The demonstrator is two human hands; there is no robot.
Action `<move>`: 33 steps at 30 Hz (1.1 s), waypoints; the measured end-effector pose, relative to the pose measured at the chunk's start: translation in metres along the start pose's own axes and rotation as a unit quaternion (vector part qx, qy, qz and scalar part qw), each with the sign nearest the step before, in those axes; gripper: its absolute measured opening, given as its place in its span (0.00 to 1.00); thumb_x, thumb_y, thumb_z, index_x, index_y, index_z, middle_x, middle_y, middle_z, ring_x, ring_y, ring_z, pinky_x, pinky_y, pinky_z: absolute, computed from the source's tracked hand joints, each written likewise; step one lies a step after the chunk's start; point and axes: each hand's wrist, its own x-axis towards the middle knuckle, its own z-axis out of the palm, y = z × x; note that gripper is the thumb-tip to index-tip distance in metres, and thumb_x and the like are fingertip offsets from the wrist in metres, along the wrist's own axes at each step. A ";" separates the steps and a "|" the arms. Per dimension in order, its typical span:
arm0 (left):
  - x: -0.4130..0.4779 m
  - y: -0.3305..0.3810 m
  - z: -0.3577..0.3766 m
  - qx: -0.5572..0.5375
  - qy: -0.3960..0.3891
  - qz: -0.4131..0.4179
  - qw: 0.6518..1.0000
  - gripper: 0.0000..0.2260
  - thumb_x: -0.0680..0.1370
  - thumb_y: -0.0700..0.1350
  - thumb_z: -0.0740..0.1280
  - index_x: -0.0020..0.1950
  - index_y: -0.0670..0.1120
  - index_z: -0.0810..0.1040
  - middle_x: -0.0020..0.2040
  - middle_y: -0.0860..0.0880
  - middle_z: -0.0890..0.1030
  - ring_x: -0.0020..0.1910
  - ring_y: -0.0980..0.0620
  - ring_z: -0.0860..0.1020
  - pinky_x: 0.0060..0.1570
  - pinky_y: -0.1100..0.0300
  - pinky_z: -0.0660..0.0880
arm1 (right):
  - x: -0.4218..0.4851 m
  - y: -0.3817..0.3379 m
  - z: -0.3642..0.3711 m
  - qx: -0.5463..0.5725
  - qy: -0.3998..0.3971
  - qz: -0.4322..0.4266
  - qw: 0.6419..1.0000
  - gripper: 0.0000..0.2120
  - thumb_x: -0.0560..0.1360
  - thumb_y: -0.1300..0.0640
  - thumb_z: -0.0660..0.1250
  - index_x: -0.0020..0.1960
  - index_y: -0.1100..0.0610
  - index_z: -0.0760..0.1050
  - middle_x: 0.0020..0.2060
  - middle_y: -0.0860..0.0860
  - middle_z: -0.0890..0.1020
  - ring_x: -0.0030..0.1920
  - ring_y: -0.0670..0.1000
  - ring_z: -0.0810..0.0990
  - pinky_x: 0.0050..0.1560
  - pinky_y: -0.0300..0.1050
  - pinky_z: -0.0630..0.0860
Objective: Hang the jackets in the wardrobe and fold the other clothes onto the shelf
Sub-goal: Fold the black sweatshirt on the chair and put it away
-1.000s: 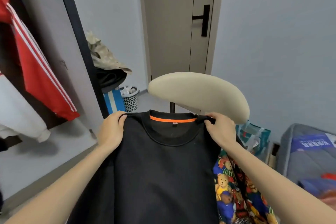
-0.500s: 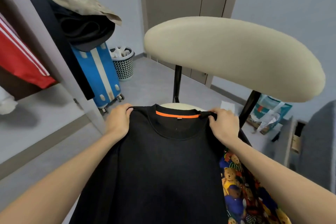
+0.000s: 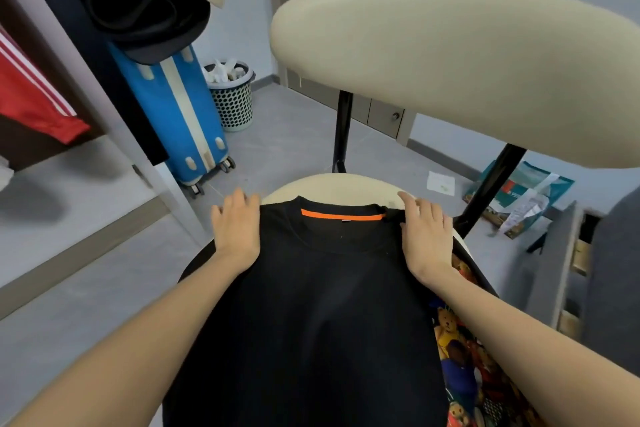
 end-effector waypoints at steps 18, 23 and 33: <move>-0.081 0.050 0.031 -0.051 -0.064 0.006 0.997 0.28 0.80 0.63 0.43 0.79 0.57 0.49 0.80 0.50 0.49 0.79 0.48 0.46 0.74 0.43 0.40 | -0.057 0.016 0.015 0.117 -0.148 0.026 0.982 0.27 0.80 0.36 0.46 0.77 0.37 0.48 0.79 0.46 0.46 0.78 0.49 0.46 0.75 0.45 0.44; -0.066 0.045 0.032 -0.044 -0.070 -0.023 0.996 0.28 0.80 0.63 0.44 0.79 0.56 0.47 0.80 0.48 0.47 0.79 0.46 0.45 0.74 0.45 0.41 | -0.049 0.019 0.020 0.156 -0.155 0.036 0.975 0.29 0.80 0.36 0.49 0.78 0.40 0.47 0.79 0.45 0.44 0.78 0.47 0.44 0.72 0.40 0.39; -0.119 0.069 -0.003 -0.116 -0.247 0.007 0.962 0.28 0.83 0.58 0.45 0.79 0.50 0.40 0.79 0.49 0.38 0.77 0.47 0.36 0.73 0.46 0.34 | -0.090 0.007 -0.033 0.141 -0.259 0.003 0.956 0.26 0.83 0.49 0.54 0.79 0.51 0.51 0.79 0.52 0.50 0.78 0.52 0.47 0.76 0.47 0.48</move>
